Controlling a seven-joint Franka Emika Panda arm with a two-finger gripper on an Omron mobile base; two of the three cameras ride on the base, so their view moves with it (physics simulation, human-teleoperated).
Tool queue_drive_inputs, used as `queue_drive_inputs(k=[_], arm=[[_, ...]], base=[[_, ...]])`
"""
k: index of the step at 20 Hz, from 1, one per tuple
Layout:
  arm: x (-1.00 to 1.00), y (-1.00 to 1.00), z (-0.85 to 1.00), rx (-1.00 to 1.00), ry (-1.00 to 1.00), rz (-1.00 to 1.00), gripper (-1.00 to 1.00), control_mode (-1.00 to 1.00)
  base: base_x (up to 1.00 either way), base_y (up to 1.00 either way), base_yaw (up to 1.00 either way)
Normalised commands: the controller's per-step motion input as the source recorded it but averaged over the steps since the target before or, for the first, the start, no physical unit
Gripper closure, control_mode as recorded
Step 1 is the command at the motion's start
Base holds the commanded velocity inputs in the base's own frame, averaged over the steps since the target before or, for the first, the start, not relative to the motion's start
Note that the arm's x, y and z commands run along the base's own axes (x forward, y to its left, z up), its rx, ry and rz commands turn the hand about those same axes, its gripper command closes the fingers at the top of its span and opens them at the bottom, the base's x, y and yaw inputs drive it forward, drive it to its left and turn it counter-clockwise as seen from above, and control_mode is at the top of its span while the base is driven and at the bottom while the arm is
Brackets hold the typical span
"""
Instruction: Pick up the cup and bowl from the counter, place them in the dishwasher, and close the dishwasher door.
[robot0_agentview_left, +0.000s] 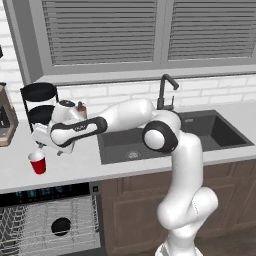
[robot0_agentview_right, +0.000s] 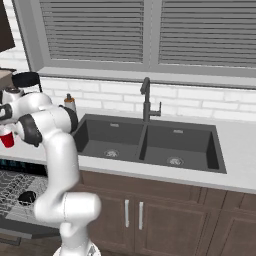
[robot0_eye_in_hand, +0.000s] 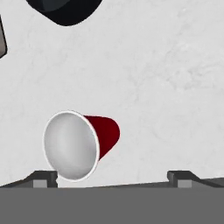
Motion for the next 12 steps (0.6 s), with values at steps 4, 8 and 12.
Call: queue_drive_inputs(k=[4,8,12], arm=[[0.01,0.23,-0.18,0.00,0.00,0.00,-1.00,-1.00],[0.00,0.09,-0.22,0.00,0.00,0.00,-1.00,-1.00],[0.00,-0.07,-0.52,-0.03,0.00,0.00,-1.00,-1.00]], base=[[0.00,0.00,0.00],[0.00,0.00,0.00],[0.00,0.00,0.00]])
